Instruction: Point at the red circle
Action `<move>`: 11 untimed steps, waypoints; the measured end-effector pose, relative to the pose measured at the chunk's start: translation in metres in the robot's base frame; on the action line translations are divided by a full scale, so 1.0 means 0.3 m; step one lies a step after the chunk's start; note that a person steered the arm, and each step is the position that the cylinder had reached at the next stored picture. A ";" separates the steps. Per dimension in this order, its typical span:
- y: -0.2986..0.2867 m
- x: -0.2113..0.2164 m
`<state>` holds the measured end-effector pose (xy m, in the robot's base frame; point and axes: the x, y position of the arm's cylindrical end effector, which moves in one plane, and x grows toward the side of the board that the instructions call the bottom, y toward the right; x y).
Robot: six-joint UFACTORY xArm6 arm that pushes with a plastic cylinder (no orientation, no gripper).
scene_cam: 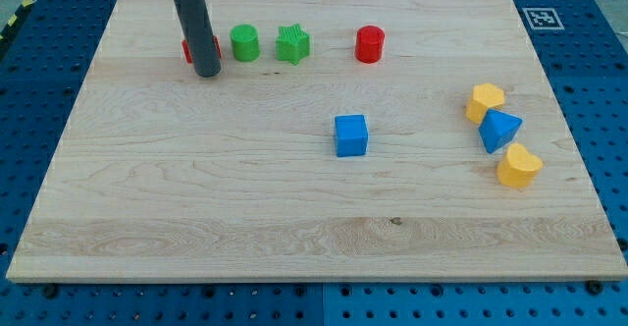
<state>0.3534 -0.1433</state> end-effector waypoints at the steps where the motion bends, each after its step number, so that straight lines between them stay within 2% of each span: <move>1: 0.000 -0.001; 3: 0.076 0.110; 4: 0.209 0.114; 7: 0.811 0.114; 10: 0.904 0.048; 11: 0.916 -0.030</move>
<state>0.3443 0.1315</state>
